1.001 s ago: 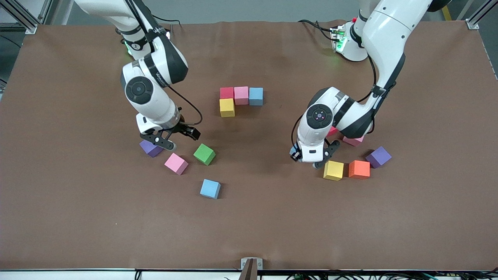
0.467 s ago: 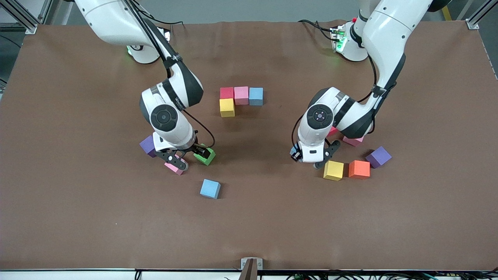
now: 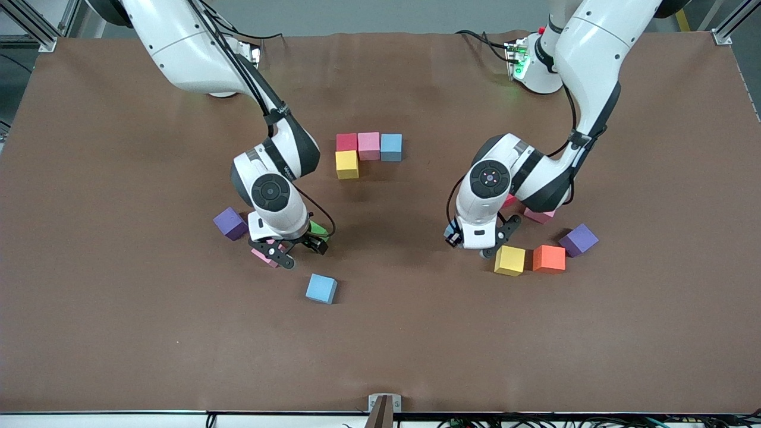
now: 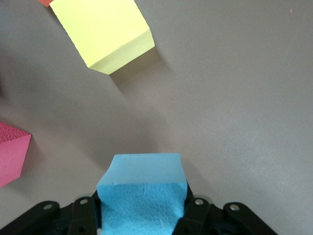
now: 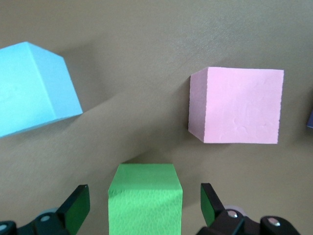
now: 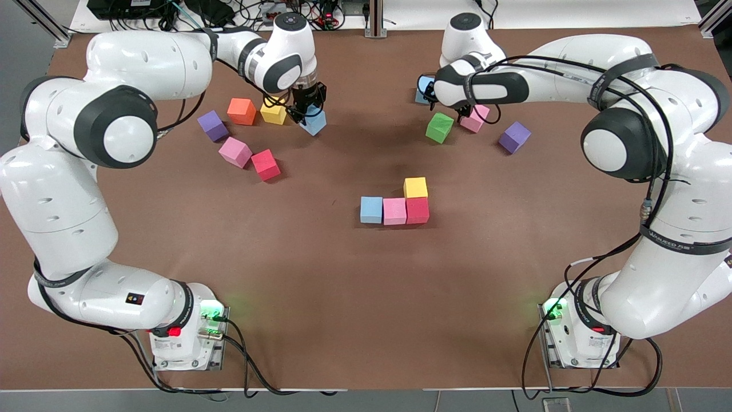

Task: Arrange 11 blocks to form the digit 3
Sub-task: 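Reach the right gripper to the green cube and grasp it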

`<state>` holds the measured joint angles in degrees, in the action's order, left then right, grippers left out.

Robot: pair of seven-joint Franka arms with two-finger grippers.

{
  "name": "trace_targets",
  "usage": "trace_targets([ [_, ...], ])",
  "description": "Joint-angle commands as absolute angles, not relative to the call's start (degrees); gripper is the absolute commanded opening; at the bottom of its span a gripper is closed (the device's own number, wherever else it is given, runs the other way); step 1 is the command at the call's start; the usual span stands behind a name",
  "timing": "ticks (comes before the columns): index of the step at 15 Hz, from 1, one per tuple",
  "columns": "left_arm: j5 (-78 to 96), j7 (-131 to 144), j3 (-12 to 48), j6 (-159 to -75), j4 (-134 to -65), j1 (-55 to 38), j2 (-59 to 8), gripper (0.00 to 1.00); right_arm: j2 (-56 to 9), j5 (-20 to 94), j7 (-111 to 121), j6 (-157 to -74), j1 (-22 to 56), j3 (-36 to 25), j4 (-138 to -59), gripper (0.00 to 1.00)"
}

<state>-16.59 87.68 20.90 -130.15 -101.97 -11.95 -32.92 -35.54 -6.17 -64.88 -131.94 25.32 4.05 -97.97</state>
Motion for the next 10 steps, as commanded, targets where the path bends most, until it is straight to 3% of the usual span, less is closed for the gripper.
trace_targets([
  [1, -15.6, 87.0, 21.1, -129.0, -101.5, -11.7, -32.7, 0.45, -36.2, -8.0, -68.3, -133.6, 25.4, 4.2, -97.5, 1.00],
  [10, -15.6, 87.0, 21.1, -129.0, -101.5, -11.6, -32.7, 0.45, -36.0, -7.8, -70.6, -135.9, 26.1, 4.3, -101.1, 0.98],
])
